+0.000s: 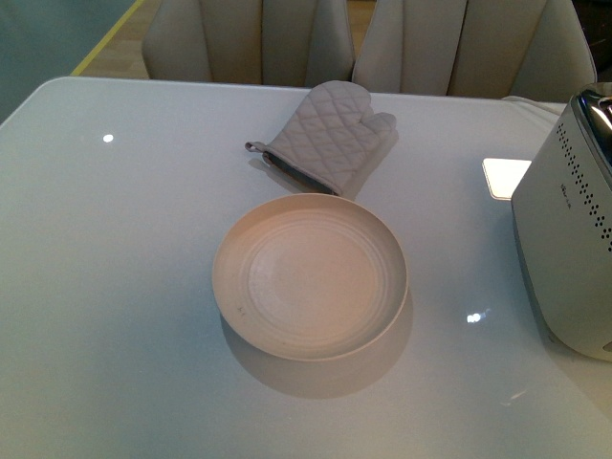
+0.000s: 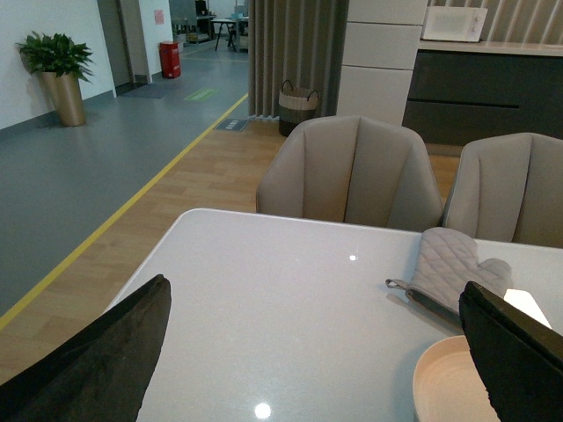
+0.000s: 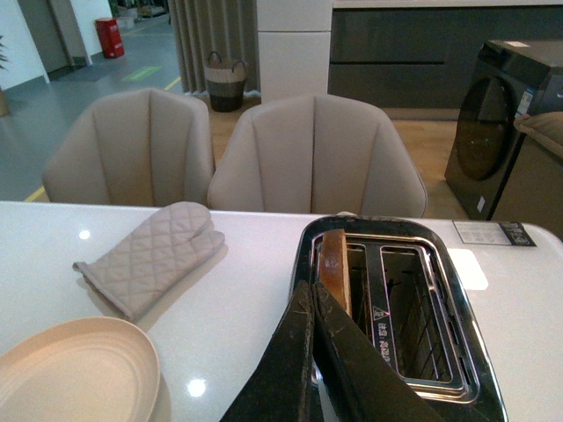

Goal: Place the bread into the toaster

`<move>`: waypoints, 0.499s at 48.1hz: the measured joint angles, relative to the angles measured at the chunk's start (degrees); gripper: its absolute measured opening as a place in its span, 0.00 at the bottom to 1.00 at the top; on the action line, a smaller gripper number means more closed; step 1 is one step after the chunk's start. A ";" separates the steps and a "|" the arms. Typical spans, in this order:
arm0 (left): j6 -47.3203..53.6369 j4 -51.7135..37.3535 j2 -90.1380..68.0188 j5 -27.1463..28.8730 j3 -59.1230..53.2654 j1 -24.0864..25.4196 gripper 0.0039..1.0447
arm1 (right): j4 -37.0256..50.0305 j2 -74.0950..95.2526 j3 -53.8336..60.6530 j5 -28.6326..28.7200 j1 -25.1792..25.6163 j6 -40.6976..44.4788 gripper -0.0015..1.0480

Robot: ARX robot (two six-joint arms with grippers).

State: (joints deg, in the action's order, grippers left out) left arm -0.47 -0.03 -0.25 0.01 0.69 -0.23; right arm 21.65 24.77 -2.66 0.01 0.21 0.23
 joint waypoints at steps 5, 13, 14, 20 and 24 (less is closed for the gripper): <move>0.00 0.00 0.00 0.00 0.00 0.00 0.94 | -1.84 -2.64 0.68 0.00 0.00 -0.02 0.02; 0.00 0.00 0.00 0.00 0.00 0.00 0.94 | -3.58 -6.84 1.66 -0.02 0.00 -0.02 0.02; 0.00 0.00 0.00 0.00 0.00 0.00 0.94 | -4.20 -7.43 1.66 -0.02 0.00 -0.02 0.02; 0.00 0.00 0.00 0.00 0.00 0.00 0.94 | -7.43 -10.60 1.66 -0.02 0.00 -0.02 0.02; 0.00 0.00 0.00 0.00 0.00 0.00 0.94 | -9.14 -12.33 1.66 -0.02 0.00 -0.02 0.02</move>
State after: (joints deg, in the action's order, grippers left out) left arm -0.47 -0.03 -0.25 0.01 0.69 -0.23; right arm 12.51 12.45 -0.99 -0.01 0.21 0.21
